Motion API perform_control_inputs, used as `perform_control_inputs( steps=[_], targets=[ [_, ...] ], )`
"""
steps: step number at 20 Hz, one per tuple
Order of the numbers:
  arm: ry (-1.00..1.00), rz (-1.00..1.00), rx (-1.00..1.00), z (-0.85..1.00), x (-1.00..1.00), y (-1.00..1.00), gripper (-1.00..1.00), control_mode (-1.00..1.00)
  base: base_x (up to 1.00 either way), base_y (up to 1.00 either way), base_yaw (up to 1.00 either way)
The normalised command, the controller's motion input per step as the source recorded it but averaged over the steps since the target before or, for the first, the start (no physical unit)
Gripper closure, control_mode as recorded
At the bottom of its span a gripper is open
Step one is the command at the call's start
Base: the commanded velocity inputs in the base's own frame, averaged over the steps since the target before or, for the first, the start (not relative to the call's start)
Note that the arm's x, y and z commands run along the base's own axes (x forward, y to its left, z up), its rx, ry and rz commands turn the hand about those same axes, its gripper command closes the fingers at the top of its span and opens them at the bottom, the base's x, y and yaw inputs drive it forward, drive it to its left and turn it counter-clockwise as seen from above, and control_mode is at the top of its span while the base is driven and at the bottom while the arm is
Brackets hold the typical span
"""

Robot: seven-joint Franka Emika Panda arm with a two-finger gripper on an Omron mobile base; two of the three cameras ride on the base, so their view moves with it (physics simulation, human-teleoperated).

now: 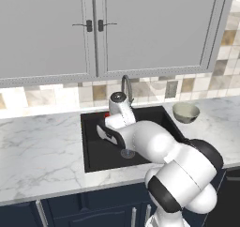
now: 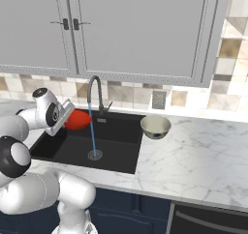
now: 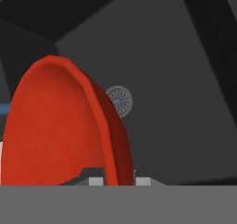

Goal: Rinse each bowl for a few seconds and place them down in the sink or on the counter.

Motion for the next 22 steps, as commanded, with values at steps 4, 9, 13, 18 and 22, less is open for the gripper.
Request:
perform_control_inputs(
  steps=[4,9,13,18,22],
  targets=[
    [0.06,-0.05,0.0,0.33,0.0,0.38,1.0,-1.0,0.0,0.0,0.0],
    [0.05,-0.02,-0.03,0.27,-0.02,0.52,1.0,-1.0,0.0,0.0,0.0],
    [0.0,0.0,-0.07,0.21,-0.06,0.66,1.0,-1.0,0.0,0.0,0.0],
    [0.0,0.0,-0.07,0.16,-0.04,0.61,1.0,-1.0,0.0,0.0,0.0],
    [0.0,0.0,-0.06,0.1,-0.04,0.56,1.0,-1.0,0.0,0.0,0.0]
  ],
)
